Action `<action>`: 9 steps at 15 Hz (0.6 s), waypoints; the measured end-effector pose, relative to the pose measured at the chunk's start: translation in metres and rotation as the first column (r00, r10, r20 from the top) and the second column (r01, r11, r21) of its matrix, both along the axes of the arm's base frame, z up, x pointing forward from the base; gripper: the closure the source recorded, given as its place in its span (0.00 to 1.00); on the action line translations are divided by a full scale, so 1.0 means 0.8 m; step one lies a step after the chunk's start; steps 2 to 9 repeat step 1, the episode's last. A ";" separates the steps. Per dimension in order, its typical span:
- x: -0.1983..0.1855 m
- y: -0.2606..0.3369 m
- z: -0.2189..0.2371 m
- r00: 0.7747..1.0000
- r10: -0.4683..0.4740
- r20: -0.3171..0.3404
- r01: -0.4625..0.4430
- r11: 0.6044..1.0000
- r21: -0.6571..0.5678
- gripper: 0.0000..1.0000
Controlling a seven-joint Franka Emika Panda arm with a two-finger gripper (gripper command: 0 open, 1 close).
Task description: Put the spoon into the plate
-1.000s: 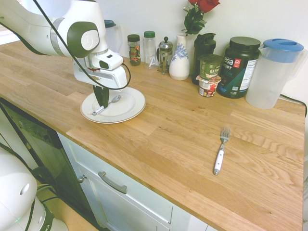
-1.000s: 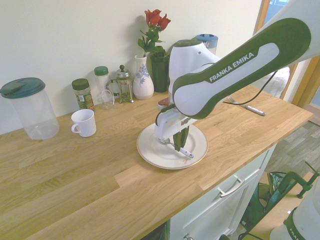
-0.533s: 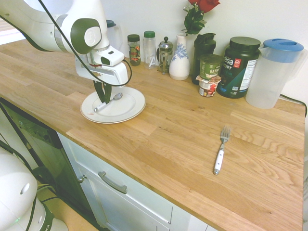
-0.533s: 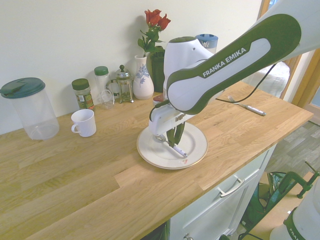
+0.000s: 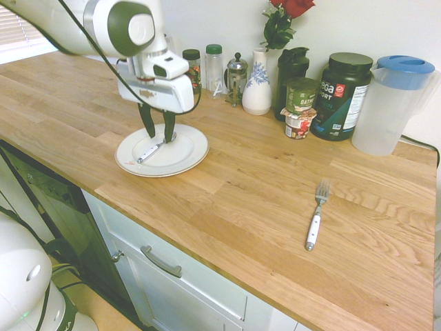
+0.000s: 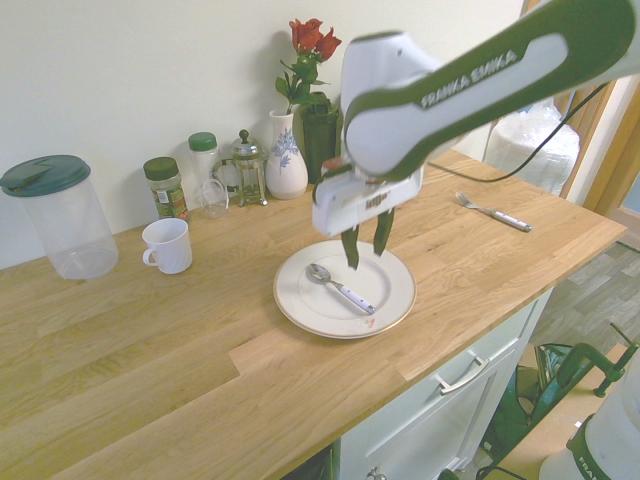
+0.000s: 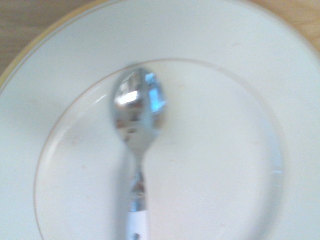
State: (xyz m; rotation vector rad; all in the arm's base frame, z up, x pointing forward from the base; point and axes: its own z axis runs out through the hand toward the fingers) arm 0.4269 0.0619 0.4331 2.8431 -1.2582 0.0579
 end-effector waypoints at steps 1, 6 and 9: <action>-0.003 -0.028 0.031 1.000 -0.027 -0.006 0.027 1.000 -0.001 0.00; -0.003 -0.028 0.031 1.000 -0.027 -0.006 0.027 1.000 -0.001 0.00; -0.003 -0.028 0.031 1.000 -0.027 -0.006 0.027 1.000 -0.001 0.00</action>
